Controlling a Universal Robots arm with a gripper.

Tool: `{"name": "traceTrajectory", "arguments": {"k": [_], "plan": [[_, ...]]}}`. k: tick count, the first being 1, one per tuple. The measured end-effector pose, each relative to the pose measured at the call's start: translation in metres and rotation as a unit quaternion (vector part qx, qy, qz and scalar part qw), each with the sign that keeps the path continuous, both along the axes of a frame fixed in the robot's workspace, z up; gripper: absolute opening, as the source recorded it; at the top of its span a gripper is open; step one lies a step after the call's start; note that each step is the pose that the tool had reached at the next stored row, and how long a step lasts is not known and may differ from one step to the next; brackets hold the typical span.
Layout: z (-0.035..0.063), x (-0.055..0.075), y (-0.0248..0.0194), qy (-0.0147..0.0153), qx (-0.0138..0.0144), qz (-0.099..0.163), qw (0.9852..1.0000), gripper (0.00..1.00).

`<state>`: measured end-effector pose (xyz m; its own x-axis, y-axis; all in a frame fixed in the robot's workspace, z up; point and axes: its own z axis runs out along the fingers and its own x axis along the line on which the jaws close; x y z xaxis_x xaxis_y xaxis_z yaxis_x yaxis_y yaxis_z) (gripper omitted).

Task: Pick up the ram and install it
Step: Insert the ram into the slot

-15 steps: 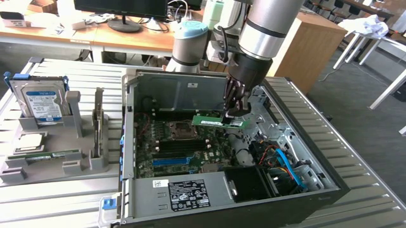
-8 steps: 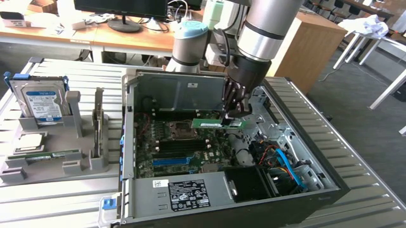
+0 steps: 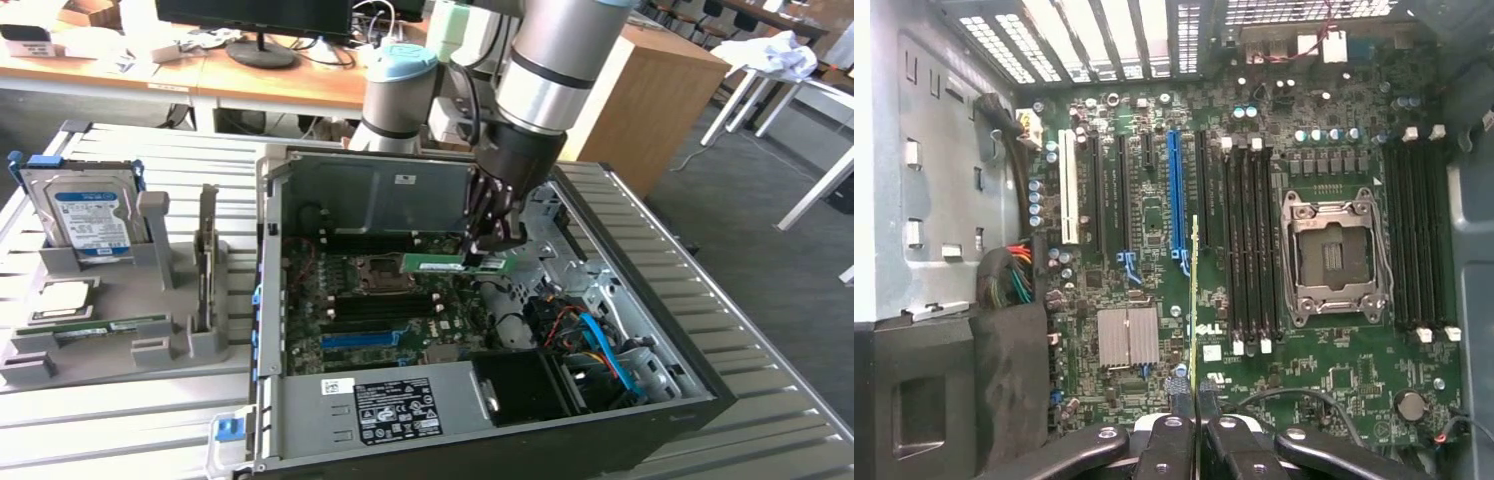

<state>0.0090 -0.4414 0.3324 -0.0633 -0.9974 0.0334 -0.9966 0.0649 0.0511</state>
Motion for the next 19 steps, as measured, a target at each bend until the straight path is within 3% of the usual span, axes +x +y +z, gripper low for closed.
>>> {"name": "traceTrajectory", "arguments": {"k": [3, 19], "plan": [[-0.0013, -0.0006, 0.0, 0.0, 0.0001, 0.01, 1.0, 0.13], [-0.0095, -0.0048, 0.0, 0.0, 0.0001, 0.01, 1.0, 0.13]]}}
